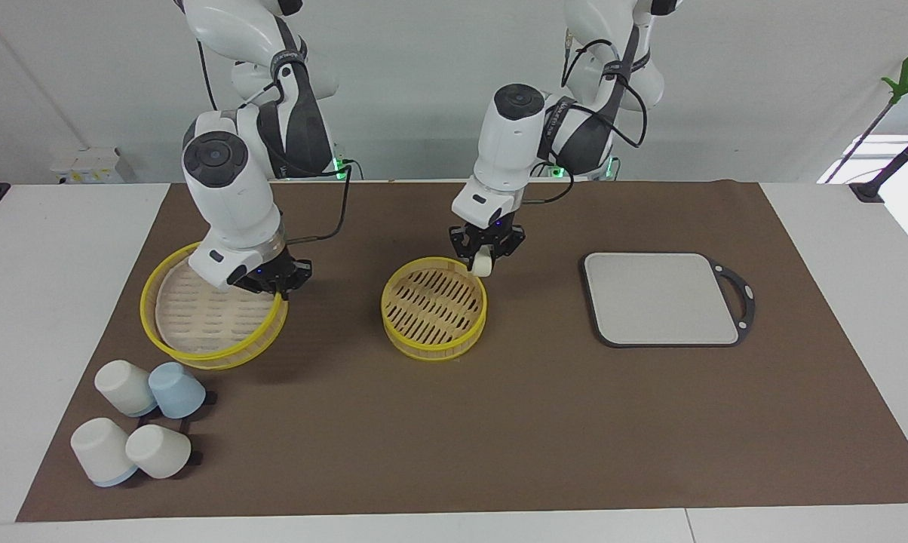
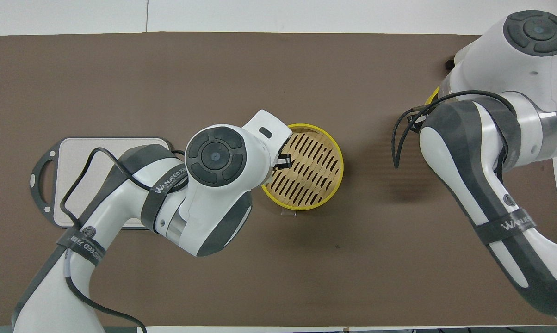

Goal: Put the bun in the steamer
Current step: 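Carry the bun with the left gripper over the open steamer basket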

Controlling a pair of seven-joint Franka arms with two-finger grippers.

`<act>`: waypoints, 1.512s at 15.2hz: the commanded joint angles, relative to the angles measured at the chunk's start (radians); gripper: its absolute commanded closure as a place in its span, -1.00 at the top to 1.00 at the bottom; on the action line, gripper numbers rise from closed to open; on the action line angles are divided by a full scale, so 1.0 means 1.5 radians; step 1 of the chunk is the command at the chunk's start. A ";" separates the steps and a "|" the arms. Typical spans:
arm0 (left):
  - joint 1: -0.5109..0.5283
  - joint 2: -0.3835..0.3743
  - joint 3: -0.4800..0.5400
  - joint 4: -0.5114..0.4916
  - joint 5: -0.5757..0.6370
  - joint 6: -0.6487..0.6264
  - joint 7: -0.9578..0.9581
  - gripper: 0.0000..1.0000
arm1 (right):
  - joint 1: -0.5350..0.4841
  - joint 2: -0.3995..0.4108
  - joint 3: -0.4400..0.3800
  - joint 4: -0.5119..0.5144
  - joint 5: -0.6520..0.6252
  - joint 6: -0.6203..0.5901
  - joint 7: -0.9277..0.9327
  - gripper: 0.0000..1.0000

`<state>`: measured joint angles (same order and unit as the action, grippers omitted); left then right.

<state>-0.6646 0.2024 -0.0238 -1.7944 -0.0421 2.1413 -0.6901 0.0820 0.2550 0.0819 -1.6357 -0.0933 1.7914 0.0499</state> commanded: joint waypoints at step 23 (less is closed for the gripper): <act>-0.082 0.178 0.015 0.061 0.064 0.084 -0.052 1.00 | -0.010 -0.040 0.010 -0.057 -0.004 0.038 -0.015 -1.00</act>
<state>-0.7682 0.4789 -0.0194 -1.6880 0.0326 2.2587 -0.7462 0.0818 0.2265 0.0843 -1.6916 -0.0933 1.8282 0.0489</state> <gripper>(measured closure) 0.106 0.916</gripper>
